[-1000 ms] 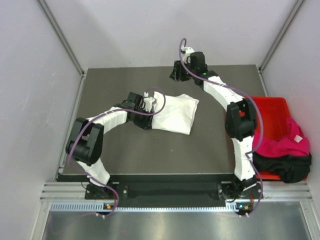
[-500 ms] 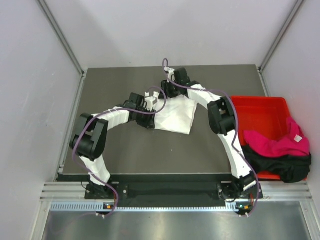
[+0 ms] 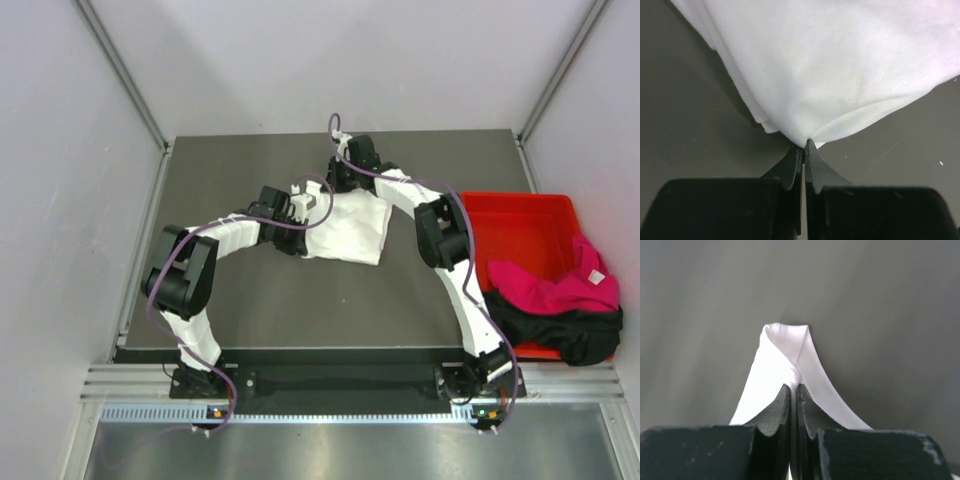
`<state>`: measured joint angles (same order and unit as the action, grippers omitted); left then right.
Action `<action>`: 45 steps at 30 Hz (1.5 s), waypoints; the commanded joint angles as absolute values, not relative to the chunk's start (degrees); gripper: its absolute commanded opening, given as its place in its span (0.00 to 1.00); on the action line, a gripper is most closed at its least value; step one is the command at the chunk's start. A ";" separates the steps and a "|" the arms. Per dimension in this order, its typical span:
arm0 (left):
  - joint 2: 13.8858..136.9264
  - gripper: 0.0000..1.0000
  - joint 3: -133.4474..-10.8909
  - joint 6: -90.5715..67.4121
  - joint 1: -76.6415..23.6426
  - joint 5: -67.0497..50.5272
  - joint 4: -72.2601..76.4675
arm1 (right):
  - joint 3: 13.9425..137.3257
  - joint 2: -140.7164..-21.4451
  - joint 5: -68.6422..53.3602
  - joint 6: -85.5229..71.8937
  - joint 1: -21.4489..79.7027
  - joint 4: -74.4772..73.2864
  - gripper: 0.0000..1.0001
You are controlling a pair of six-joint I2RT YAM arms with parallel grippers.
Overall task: Fold and stack the t-shirts
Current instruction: Fold the tshirt
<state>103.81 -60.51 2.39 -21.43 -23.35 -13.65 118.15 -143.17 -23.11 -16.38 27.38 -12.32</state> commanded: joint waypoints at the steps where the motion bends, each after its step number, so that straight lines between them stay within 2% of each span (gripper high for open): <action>1: 104.50 0.00 -59.68 5.36 -21.45 -23.99 -17.14 | 118.13 -139.75 -18.20 -21.00 27.86 -1.95 0.00; 6: 103.97 0.00 -57.75 7.56 -21.45 -22.77 -18.45 | 116.89 -138.69 -13.89 -23.02 27.60 3.16 0.00; 11: 103.19 0.00 -57.30 8.17 -21.45 -21.80 -18.54 | 118.74 -141.85 -15.55 -24.17 27.51 3.16 0.00; 14: 102.31 0.00 -57.92 8.70 -21.45 -20.48 -19.51 | 118.48 -142.29 -15.73 -24.70 27.51 3.34 0.21; 15: 101.78 0.00 -58.09 8.79 -21.45 -20.13 -19.77 | 118.39 -142.21 -15.82 -24.70 27.42 2.99 0.40; 16: 101.52 0.04 -58.62 8.88 -21.45 -19.60 -20.56 | 118.39 -142.03 -15.73 -24.35 27.51 2.55 0.47; 17: 101.17 0.20 -58.88 8.79 -21.45 -19.25 -20.57 | 118.30 -141.07 -15.12 -24.08 27.42 1.68 0.52; 18: 100.29 0.27 -59.06 8.70 -21.36 -18.99 -20.74 | 118.13 -140.37 -14.51 -23.73 27.42 1.23 0.57; 21: 98.54 0.38 -60.55 8.17 -21.18 -18.37 -21.88 | 116.64 -136.59 -13.36 -23.20 26.90 0.62 0.63; 27: 93.52 0.44 -64.86 4.67 -17.67 -19.59 -21.72 | 109.27 -122.72 -2.21 -22.06 25.32 -4.66 0.70; 28: 93.17 0.48 -65.56 2.74 -16.45 -20.30 -20.58 | 104.90 -118.17 -0.28 -22.23 24.79 -4.75 0.71; 31: 94.56 0.51 -67.32 -2.43 -16.08 -19.34 -14.69 | 95.76 -109.73 2.80 -22.59 23.91 -4.75 0.72; 34: 99.56 0.53 -71.53 -8.06 -16.08 -18.63 -11.17 | 87.23 -103.04 4.30 -22.24 23.73 -4.83 0.72; 35: 103.15 0.58 -73.11 -9.48 -16.08 -18.37 -11.25 | 85.27 -101.62 4.48 -21.89 23.82 -4.83 0.72; 37: 106.59 0.59 -78.21 -13.25 -16.17 -18.46 -12.74 | 80.36 -98.20 5.09 -21.62 23.56 -5.53 0.72; 39: 110.64 0.67 -81.63 -14.85 -16.35 -18.90 -12.74 | 77.10 -96.08 5.71 -21.62 23.47 -5.98 0.72; 40: 111.87 0.68 -82.43 -15.55 -16.87 -18.20 -12.57 | 74.03 -94.41 5.71 -21.71 23.21 -5.80 0.72; 41: 113.89 0.78 -83.31 -15.47 -17.31 -17.24 -12.57 | 72.61 -93.52 5.80 -21.97 23.03 -5.80 0.73; 45: 118.38 0.78 -87.18 -15.64 -17.93 -12.66 -14.50 | 67.07 -90.62 5.80 -22.59 22.50 -5.19 0.72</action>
